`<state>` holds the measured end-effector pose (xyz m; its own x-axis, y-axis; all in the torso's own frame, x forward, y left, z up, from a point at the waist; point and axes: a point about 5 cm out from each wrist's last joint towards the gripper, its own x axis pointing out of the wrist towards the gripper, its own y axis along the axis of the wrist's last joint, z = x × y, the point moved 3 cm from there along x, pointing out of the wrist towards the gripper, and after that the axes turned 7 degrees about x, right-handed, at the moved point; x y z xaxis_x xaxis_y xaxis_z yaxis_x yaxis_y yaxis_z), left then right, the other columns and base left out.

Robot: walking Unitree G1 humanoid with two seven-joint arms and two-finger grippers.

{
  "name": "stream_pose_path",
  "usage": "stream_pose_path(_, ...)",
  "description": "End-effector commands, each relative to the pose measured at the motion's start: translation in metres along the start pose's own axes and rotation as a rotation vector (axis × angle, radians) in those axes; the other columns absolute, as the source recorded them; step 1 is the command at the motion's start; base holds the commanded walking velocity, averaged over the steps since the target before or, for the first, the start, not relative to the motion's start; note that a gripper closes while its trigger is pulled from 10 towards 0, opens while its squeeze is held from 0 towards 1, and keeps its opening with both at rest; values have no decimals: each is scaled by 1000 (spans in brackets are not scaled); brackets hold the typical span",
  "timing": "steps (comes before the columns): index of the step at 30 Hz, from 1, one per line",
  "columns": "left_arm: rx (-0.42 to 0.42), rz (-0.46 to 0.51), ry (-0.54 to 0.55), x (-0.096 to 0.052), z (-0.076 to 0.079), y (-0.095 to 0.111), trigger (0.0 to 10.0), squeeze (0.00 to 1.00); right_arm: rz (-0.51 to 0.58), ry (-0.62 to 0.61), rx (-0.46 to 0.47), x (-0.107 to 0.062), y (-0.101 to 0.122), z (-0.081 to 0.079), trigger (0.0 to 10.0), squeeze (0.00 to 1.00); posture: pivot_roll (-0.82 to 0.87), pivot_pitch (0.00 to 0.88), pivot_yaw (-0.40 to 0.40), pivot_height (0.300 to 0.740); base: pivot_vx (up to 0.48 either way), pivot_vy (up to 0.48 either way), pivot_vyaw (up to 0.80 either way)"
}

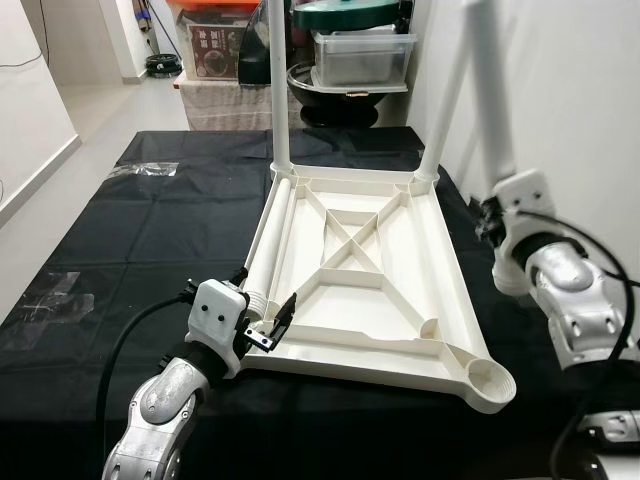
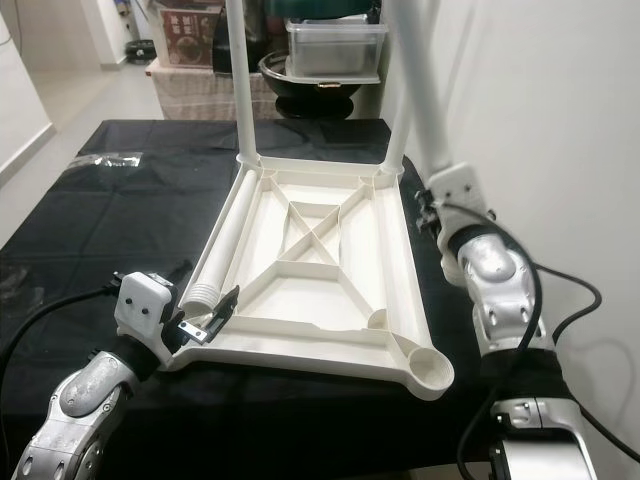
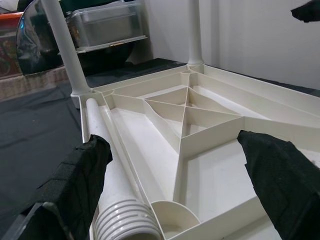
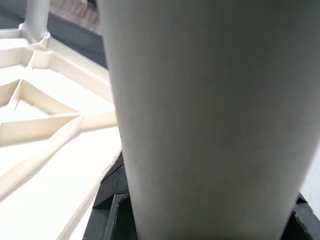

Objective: Building children table

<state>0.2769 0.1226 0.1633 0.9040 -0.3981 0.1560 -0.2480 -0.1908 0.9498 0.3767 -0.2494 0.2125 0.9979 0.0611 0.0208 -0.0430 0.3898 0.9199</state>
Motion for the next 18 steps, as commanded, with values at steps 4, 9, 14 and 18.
stream_pose_path(4,15,-25,8,-3,-1,-4,10000,0,-41,67,-12,-3,-5,-10,10000,0,10,0,-64,740,0,0,0)
stream_pose_path(9,16,-35,12,-1,-2,-6,10000,0,-60,168,20,-7,-11,-34,10000,0,12,0,-66,740,0,0,0)
stream_pose_path(14,10,-38,19,-1,-2,-7,10000,0,-47,177,117,-9,-11,-47,10000,0,11,0,-64,740,0,0,0)
stream_pose_path(18,1,-37,30,1,-4,-7,10000,0,28,86,378,-8,3,-57,10000,0,4,0,-63,740,0,0,0)
